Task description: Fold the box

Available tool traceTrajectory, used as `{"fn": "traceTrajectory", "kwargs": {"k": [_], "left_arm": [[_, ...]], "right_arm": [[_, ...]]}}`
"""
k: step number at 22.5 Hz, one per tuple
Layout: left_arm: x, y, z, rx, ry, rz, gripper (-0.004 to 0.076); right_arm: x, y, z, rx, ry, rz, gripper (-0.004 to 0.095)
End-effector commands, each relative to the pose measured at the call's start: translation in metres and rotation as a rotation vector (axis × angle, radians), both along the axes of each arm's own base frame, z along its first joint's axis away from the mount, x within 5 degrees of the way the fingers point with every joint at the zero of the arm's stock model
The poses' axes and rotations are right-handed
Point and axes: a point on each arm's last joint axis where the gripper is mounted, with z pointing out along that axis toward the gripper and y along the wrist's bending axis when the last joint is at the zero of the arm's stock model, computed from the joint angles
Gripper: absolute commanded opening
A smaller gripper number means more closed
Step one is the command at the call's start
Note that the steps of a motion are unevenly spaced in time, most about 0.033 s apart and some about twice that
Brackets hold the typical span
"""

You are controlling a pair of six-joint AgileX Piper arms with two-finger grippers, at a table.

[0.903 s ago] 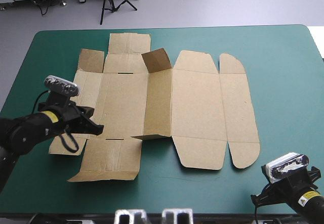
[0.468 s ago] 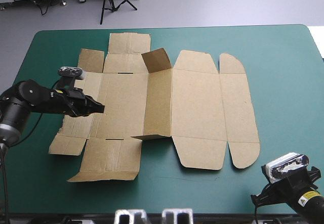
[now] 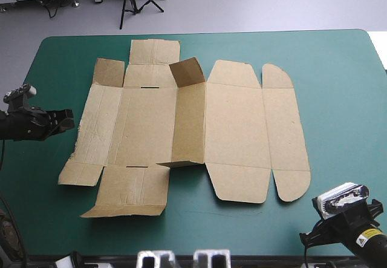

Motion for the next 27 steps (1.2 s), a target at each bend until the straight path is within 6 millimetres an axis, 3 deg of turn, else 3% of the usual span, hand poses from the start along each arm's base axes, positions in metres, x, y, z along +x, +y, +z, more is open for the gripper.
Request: {"fn": "traceTrajectory", "kwargs": {"k": [1,4,8,13,17,21,23,27], "left_arm": [[0.002,0.002,0.015,0.008,-0.083,0.014,0.0435],[0.006,0.007,0.003,0.036,-0.032,-0.021,0.0520],[0.016,0.015,-0.036,0.007,0.139,-0.105,0.0518],[0.029,0.023,-0.070,-0.027,0.223,-0.179,0.0518],[0.046,0.028,-0.082,-0.054,0.196,-0.204,0.0518],[0.055,0.019,-0.094,-0.297,0.257,-0.291,0.0518],[0.052,0.018,-0.101,-0.243,0.351,-0.301,0.0518],[0.055,0.004,-0.102,-0.225,0.371,-0.345,0.0503]], "right_arm": [[0.004,0.001,0.013,0.019,-0.071,-0.002,-0.0013],[0.004,0.001,0.013,0.019,-0.071,-0.002,-0.0013],[0.004,0.001,0.013,0.019,-0.071,-0.002,-0.0013],[0.004,0.001,0.013,0.019,-0.071,-0.002,-0.0013],[0.004,0.001,0.013,0.019,-0.071,-0.002,-0.0013],[0.004,0.001,0.013,0.023,-0.070,-0.005,-0.0013],[0.004,0.001,0.013,0.023,-0.070,-0.005,-0.0013],[0.004,0.001,0.013,0.023,-0.070,-0.005,-0.0013]]}}
